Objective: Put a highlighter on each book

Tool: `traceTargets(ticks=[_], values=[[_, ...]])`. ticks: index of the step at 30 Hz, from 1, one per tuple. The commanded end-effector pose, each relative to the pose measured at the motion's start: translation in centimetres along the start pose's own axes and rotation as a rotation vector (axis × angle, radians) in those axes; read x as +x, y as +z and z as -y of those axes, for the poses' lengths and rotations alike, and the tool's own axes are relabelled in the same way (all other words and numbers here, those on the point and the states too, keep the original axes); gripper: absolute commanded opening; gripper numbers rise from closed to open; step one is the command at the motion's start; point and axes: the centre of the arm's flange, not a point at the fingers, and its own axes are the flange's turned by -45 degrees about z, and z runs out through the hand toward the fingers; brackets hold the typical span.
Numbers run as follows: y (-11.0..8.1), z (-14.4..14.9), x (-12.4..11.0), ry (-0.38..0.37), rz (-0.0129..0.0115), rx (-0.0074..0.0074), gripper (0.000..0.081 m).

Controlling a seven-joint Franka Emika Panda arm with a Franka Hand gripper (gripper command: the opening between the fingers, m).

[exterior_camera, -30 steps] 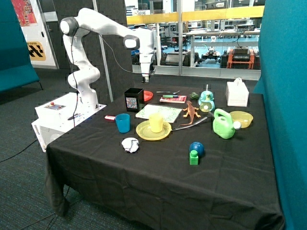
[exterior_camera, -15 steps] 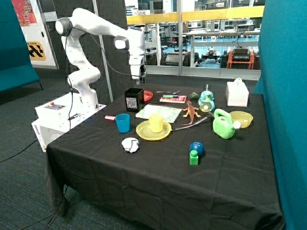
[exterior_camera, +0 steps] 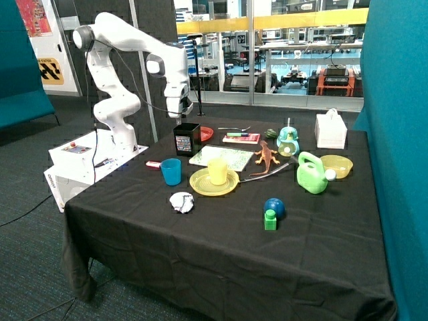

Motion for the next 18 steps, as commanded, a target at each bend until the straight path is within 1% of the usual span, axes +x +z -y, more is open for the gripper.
traceTargets(ticks=[1,6,10,14,18], values=[[1.0,-3.1,-2.3,0.035,-0.0010,-0.0009,0.0609],[1.9,-4.2,-3.4,0.049,-0.0010,-0.0009,0.0606],[2.9,-4.9,-4.1,0.069,-0.0010,-0.0009,0.0603],[4.3,-5.6,-4.4,0.113,-0.0010,-0.0009,0.0604],[5.3,-6.2,-4.9,0.141,-0.0010,-0.0009,0.0608]])
